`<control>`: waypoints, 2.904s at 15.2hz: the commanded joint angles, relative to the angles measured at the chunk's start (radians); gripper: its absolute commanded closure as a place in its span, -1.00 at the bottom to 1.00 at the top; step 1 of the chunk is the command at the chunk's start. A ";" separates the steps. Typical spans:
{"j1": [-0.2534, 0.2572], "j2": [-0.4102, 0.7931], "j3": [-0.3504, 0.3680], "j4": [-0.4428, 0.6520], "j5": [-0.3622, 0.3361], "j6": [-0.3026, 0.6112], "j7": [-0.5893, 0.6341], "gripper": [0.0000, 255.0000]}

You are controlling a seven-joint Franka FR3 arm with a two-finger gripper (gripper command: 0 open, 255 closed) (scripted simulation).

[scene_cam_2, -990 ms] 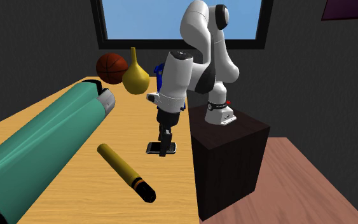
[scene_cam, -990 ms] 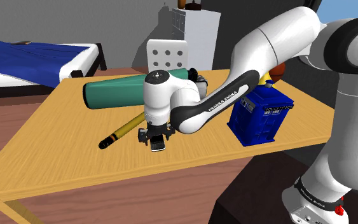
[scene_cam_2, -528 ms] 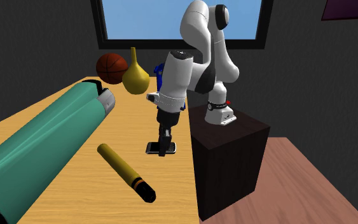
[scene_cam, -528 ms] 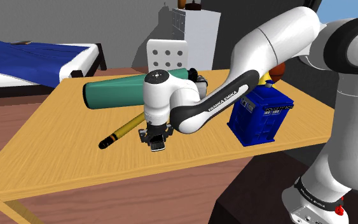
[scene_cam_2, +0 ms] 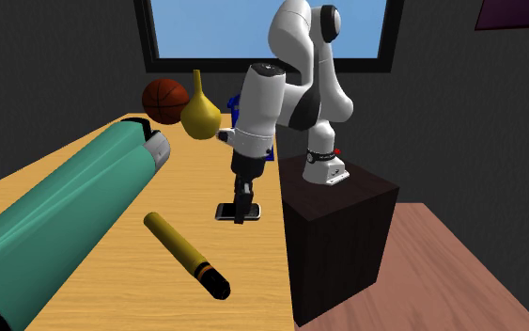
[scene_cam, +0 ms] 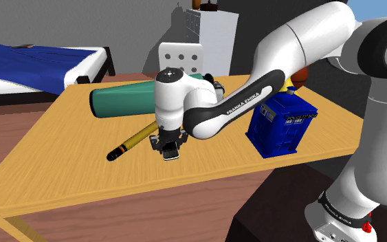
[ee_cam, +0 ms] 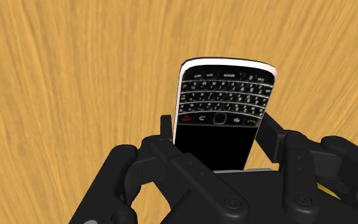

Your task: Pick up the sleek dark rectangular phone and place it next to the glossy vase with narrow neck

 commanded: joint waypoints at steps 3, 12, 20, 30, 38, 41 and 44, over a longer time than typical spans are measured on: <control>-0.008 -0.029 0.012 0.018 0.030 -0.039 -0.025 1.00; -0.022 -0.085 0.033 0.071 0.089 -0.132 -0.077 1.00; -0.028 -0.122 0.044 0.136 0.129 -0.222 -0.116 1.00; -0.028 -0.147 0.053 0.240 0.161 -0.342 -0.154 1.00; -0.021 -0.150 0.058 0.344 0.171 -0.446 -0.176 1.00; -0.017 -0.146 0.060 0.388 0.171 -0.487 -0.182 1.00; -0.011 -0.139 0.061 0.436 0.169 -0.529 -0.188 1.00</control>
